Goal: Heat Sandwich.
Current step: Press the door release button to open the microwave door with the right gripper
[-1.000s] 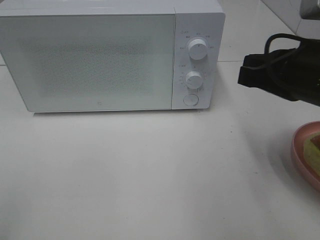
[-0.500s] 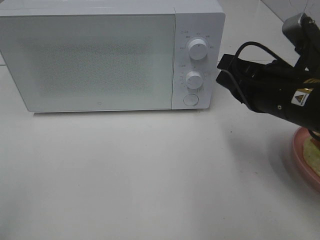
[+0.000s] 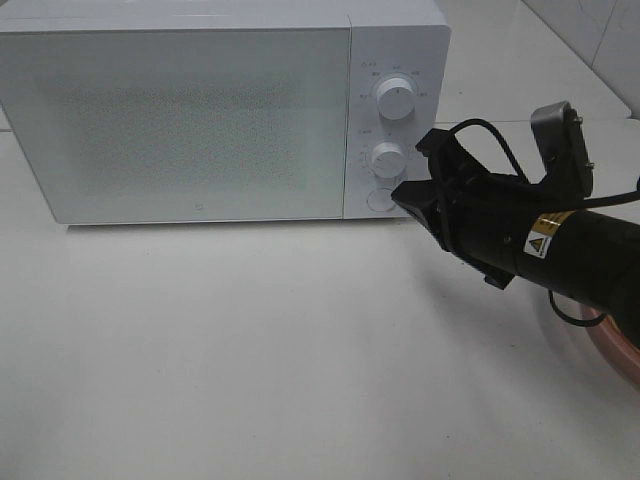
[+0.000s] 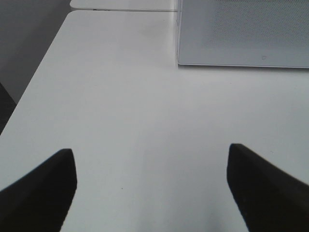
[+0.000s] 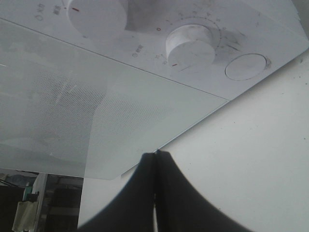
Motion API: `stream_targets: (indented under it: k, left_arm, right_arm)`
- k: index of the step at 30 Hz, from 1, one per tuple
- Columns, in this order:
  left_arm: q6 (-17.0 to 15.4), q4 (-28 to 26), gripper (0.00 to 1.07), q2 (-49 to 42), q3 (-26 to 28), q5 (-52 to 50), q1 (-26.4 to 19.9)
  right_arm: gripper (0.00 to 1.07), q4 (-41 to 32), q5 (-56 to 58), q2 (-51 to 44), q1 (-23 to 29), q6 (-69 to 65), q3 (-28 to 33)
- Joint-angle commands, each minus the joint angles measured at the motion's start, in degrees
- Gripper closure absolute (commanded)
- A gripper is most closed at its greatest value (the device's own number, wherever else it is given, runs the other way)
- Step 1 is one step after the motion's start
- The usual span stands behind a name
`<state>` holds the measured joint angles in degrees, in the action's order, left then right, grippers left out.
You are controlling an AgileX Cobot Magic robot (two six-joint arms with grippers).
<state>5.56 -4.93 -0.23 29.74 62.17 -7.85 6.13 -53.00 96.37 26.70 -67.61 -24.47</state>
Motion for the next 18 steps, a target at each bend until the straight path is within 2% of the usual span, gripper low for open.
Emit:
stream_targets:
  k: [1, 18]
  left_arm:
    - [-0.4, 0.1, 0.26, -1.4, -0.2, -1.0, 0.3]
    - [-0.4, 0.1, 0.26, -1.4, -0.2, -1.0, 0.3]
  right_arm:
    - [1.07, 0.7, -1.2, 2.3, 0.2, -1.7, -1.5]
    - [1.07, -0.4, 14.3, 7.2, 0.0, -1.9, -12.1]
